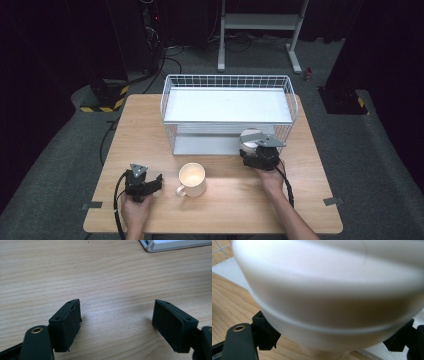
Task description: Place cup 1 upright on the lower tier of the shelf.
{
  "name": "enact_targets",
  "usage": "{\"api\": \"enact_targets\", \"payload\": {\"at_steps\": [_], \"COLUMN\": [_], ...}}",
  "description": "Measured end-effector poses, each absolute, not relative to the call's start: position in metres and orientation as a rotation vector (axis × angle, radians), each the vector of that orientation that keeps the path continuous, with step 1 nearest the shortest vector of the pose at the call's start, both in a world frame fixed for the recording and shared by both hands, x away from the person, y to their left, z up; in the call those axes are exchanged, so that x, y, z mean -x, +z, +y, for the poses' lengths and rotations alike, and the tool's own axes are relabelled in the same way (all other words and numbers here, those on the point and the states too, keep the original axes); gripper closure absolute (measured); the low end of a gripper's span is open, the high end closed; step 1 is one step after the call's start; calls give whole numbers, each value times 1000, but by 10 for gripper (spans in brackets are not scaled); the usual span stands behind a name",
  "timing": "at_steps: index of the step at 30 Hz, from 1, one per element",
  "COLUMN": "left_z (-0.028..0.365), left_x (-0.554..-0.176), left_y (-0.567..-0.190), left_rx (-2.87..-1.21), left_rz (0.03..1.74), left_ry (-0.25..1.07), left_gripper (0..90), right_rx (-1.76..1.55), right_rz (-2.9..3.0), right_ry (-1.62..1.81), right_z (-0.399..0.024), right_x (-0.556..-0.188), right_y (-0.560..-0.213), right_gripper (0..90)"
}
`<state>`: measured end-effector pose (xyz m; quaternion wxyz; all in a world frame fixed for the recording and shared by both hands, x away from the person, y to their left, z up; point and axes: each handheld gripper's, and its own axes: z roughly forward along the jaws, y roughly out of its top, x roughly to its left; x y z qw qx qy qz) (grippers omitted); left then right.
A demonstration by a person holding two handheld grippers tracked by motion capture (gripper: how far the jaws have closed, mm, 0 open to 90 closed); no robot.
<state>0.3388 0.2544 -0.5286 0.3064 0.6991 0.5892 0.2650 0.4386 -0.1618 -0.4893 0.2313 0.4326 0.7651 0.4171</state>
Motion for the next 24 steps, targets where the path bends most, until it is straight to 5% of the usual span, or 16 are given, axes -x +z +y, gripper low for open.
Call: {"api": "enact_targets", "payload": {"at_steps": [24], "left_z": [254], "left_x": [-339], "left_y": [-529], "left_rx": [-1852], "left_rz": [1557], "left_ry": [699], "left_gripper": [230], "right_rx": [-1210], "right_rz": [2056], "right_ry": [1162], "right_z": [-165], "right_x": [-455], "right_y": [-493], "right_gripper": [185]}}
